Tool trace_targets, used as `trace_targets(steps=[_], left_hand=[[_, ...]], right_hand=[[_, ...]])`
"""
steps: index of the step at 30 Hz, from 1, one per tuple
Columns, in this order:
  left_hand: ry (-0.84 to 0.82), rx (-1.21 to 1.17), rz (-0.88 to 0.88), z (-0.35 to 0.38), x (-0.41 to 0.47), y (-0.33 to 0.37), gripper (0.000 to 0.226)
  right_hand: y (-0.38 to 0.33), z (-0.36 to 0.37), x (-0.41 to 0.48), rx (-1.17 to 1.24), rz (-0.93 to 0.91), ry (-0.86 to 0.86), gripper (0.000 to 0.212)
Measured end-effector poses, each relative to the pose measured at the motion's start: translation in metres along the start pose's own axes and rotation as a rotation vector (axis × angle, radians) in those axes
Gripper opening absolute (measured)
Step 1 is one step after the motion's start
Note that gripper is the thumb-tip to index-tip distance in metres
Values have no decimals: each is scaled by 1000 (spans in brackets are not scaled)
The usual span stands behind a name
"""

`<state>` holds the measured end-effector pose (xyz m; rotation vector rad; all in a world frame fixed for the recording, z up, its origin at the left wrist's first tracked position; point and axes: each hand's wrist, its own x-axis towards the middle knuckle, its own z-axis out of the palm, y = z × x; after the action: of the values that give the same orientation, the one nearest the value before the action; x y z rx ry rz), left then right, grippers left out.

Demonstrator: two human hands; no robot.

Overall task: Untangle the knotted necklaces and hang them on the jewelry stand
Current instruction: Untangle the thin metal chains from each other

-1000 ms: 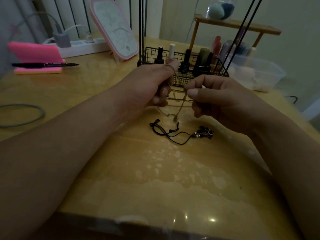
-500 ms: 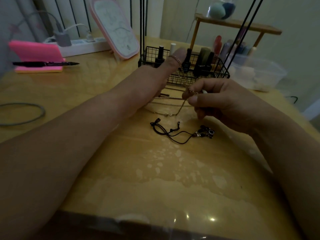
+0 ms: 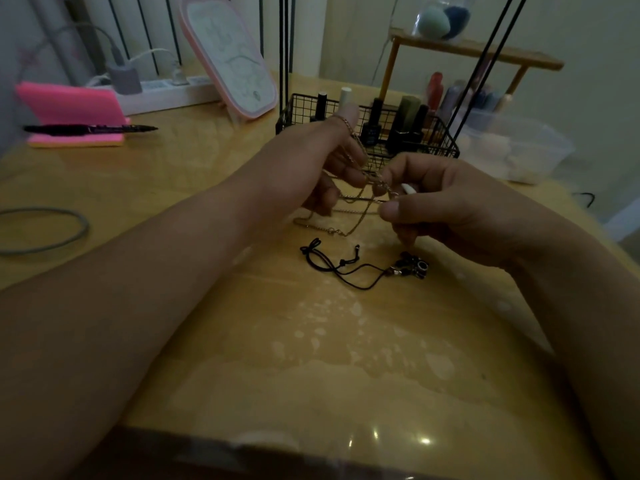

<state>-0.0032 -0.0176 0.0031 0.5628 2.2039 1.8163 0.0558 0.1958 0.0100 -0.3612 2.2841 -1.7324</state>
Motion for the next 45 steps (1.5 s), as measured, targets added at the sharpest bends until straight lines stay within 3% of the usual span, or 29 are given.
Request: trace_targets(steps=[6,8,11,16,19,24,27,32,38,42,45], left_hand=[[-217,-55,-82,-1,-3,5,84],[-241,-52,-99,-1,-4,5,88],[-217,-31,-93,-2,-3,4,85],[-170,7,-60,-2,-1,2,74],[-199,-2,-53,-3,-1,1,64],[-264,-162,-77,-6,-1,1,41],[-290,-236,-43,-8,-3,2,14],[-276,-307,-4,-8,-2,2,19],[-195,-277,47,-6,0,2,30],[-141,-273,84,-7,1,0,30],[-158,-268,56,-6,0,-2,32]], right_hand=[[-1,-4,-1,49,-74,-34,29],[0,-4,-1,50,-89,-51,37],[0,-3,-1,59,-94,-32,42],[1,-2,0,31,-111,84,21],[-1,-2,-1,31,-108,113,20],[-1,-2,-2,-16,-95,121,14],[0,-2,-2,-12,-80,102,12],[0,-3,-2,-12,-70,104,11],[0,0,-1,-7,-55,174,27],[-1,0,-2,52,-48,212,23],[-1,0,-1,64,-56,210,36]])
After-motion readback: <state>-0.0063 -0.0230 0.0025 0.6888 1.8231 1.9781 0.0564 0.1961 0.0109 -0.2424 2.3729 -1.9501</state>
